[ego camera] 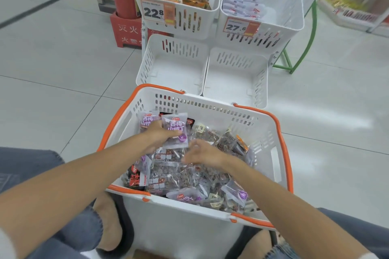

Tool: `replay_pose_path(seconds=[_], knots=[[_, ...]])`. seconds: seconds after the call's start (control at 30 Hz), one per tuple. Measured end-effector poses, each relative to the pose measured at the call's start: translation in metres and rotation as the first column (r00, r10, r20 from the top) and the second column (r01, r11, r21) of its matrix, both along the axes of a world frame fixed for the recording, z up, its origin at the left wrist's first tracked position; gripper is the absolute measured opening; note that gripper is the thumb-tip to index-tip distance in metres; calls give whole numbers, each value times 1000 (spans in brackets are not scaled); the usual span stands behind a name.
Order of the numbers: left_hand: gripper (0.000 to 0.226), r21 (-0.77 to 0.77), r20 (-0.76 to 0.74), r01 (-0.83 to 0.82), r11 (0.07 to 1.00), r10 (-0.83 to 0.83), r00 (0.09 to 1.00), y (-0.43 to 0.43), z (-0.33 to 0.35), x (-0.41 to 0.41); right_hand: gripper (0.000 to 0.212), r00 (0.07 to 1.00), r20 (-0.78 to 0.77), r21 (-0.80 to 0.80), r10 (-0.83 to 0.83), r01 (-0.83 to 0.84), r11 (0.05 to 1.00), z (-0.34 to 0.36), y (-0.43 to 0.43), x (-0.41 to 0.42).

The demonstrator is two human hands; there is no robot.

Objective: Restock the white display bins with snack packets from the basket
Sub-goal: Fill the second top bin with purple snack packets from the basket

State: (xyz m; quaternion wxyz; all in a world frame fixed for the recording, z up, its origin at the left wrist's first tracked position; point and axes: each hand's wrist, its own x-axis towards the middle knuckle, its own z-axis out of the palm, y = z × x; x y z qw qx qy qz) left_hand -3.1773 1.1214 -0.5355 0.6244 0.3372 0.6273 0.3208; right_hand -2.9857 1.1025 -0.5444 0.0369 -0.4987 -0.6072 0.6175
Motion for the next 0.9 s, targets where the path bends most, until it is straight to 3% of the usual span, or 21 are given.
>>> replay_pose_path(seconds=[0.07,0.1,0.17,0.23,0.3,0.4,0.47,0.5,0.6,0.67,0.73,0.83,0.9], knots=[[42,16,3,-44,999,44,999,5,-7,-10,41,919,203,-38,337,-336,941,-10,-21,2],[45,13,23,-52,999,51,998,7,-9,-13,37,881,241,-7,408,-419,908,-14,-28,1],[50,-7,38,-42,999,43,998,9,-10,-18,21,945,188,112,266,-290,950,-17,-29,-1],[45,-25,109,-56,998,59,992,9,-9,-20,19,985,146,162,98,-121,979,-6,-11,4],[36,-38,144,-81,996,86,986,5,-5,-19,27,970,167,161,175,-202,966,7,2,12],[29,-87,163,-40,995,54,985,2,-9,-20,50,872,294,19,392,-415,910,2,-12,5],[17,-124,167,-6,992,27,986,-1,-8,-19,28,852,299,85,431,-473,877,-14,-27,-5],[9,-128,167,16,992,6,986,-3,-5,-18,19,873,289,166,393,-450,878,-20,-31,-8],[8,-107,183,7,994,13,983,-5,2,-18,34,962,255,334,101,-185,924,-11,-13,1],[26,-76,248,36,996,-16,969,-3,6,-20,28,988,106,363,-113,67,929,10,6,13],[49,-37,319,150,988,-130,939,1,10,-11,24,950,-96,312,-297,312,897,31,23,19],[61,79,206,295,952,-305,930,12,24,18,20,865,-287,240,-412,481,843,58,42,15],[60,211,41,362,908,-379,925,28,37,34,32,896,-268,354,-355,434,829,83,55,18]])
